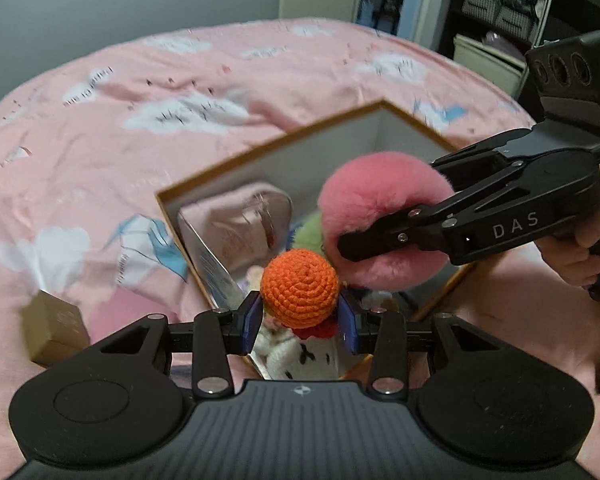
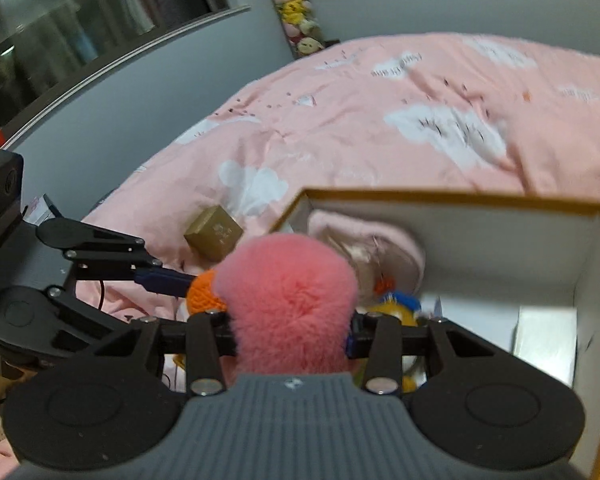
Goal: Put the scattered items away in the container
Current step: 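Carry the orange ball with the left tool while the right tool carries the pom-pom to the box, then lower both balls into the box and open both tools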
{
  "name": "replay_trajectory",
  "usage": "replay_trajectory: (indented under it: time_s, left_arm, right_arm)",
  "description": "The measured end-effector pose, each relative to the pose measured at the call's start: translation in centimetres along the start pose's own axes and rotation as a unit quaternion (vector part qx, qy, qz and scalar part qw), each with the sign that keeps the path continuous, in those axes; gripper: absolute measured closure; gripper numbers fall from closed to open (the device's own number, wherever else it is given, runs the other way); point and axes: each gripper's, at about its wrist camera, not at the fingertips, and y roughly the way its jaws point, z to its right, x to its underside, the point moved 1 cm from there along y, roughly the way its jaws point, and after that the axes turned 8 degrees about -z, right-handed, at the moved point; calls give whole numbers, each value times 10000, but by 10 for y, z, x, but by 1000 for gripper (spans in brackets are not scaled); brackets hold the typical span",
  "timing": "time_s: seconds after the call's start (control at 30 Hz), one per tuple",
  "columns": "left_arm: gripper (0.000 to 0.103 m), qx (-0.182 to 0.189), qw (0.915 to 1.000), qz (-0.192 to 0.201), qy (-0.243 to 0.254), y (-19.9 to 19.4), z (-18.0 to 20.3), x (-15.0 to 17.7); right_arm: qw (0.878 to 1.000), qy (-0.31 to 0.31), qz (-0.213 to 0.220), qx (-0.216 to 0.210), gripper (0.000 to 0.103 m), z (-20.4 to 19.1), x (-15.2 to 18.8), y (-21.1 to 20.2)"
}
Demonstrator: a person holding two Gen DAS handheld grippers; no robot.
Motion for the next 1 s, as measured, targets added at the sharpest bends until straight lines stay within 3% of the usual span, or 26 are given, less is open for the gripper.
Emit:
replay_trajectory:
  time_s: [0.27, 0.57, 0.73, 1.0]
  left_arm:
    - [57, -146, 9993, -311, 136, 23, 2, 3]
    - [56, -215, 9977, -541, 334, 27, 5, 10]
    - [55, -174, 9979, -521, 335, 25, 4, 11]
    - [49, -136, 9984, -377, 406, 8, 4, 13]
  right_arm:
    - [9984, 501, -277, 32, 58, 16, 18, 22]
    - [9967, 441, -672, -104, 52, 12, 29, 45]
    - [9975, 237, -658, -52, 43, 5, 28, 40]
    - [9990, 228, -381, -102, 41, 7, 24, 17]
